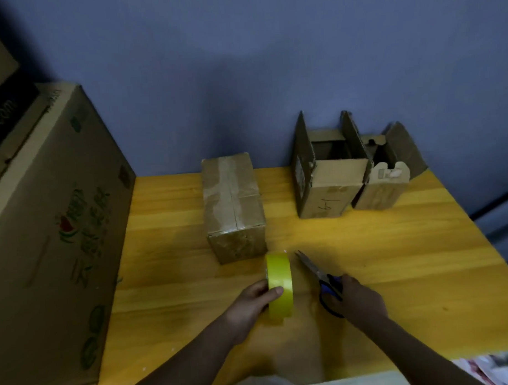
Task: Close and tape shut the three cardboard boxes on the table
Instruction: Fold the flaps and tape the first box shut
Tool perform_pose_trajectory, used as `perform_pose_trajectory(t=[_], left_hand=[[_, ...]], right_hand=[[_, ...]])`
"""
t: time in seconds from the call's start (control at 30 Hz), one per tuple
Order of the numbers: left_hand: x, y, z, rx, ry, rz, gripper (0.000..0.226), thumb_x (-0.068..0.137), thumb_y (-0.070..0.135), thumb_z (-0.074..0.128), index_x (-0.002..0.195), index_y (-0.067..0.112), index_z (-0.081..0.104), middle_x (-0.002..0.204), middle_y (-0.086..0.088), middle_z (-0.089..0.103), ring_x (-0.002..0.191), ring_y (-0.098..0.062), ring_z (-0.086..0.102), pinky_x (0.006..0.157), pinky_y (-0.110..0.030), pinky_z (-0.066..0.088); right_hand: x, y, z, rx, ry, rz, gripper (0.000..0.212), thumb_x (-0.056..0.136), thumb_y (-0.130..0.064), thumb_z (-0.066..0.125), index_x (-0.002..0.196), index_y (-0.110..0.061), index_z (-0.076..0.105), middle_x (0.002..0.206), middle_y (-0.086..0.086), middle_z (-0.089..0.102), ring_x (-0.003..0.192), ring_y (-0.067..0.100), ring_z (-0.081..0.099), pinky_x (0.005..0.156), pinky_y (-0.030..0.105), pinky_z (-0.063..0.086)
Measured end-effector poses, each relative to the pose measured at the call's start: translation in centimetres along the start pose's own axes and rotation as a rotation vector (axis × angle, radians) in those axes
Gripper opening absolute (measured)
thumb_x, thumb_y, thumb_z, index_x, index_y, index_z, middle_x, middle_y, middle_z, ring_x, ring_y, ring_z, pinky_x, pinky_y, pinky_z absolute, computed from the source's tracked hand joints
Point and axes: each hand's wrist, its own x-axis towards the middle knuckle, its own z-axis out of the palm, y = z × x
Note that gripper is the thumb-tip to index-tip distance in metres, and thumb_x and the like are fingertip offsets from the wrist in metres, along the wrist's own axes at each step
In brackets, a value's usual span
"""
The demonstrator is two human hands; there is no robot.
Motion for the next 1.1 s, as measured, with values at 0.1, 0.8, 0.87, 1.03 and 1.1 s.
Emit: perform_pose_trajectory(t=[0.1, 0.8, 0.87, 1.03, 1.1], left_hand=[[1.1, -0.1, 1.0, -0.049, -0.007, -0.026, 0.024, 0.092, 0.015, 0.06, 0.115, 0.01, 0.062, 0.11, -0.008, 0.07, 0.096, -0.02, 0.067, 0.079, -0.03, 0.055], [3.3, 0.2, 2.8, -0.401, -0.09, -0.158, 0.029, 0.096, 0.016, 0.051, 0.123, 0.007, 0.059, 0.107, -0.014, 0.07, 0.09, -0.024, 0.067, 0.075, -0.036, 0.053], [3.3, 0.3, 2.6, -0.372, -0.074, -0.159, 0.028, 0.096, 0.019, 0.052, 0.12, 0.008, 0.061, 0.107, -0.014, 0.07, 0.094, -0.025, 0.066, 0.081, -0.038, 0.051], [2.9, 0.2, 2.4, -0.295, 0.091, -0.226, 0.021, 0.098, 0.016, 0.05, 0.109, 0.002, 0.061, 0.093, -0.014, 0.068, 0.084, -0.024, 0.064, 0.075, -0.033, 0.052], [2.5, -0.2, 2.0, -0.2, 0.168, -0.267, 0.016, 0.097, 0.009, 0.048, 0.111, 0.005, 0.054, 0.089, -0.011, 0.063, 0.078, -0.02, 0.061, 0.073, -0.031, 0.051]], right_hand=[[0.2, -0.5, 1.6, 0.027, 0.045, 0.108, 0.038, 0.1, -0.037, 0.045, 0.13, -0.017, 0.037, 0.129, 0.001, 0.049, 0.11, 0.017, 0.058, 0.078, 0.028, 0.048], [-1.9, -4.0, 0.0, 0.613, 0.157, -0.352, 0.046, 0.079, -0.043, 0.071, 0.117, -0.022, 0.058, 0.109, -0.009, 0.065, 0.095, -0.001, 0.056, 0.076, 0.011, 0.042], [-1.7, -4.2, 0.3, 0.558, 0.202, -0.355, 0.044, 0.081, -0.033, 0.073, 0.119, -0.02, 0.056, 0.112, -0.006, 0.064, 0.096, 0.002, 0.056, 0.074, 0.011, 0.04], [-1.2, -5.3, 1.4, 0.246, 0.318, -0.35, 0.045, 0.072, -0.032, 0.079, 0.112, -0.019, 0.061, 0.106, -0.001, 0.064, 0.095, 0.018, 0.063, 0.071, 0.028, 0.048], [-0.9, -5.6, 2.2, 0.112, 0.324, -0.331, 0.057, 0.05, -0.034, 0.09, 0.1, -0.021, 0.065, 0.094, -0.002, 0.068, 0.085, 0.019, 0.068, 0.059, 0.032, 0.053]])
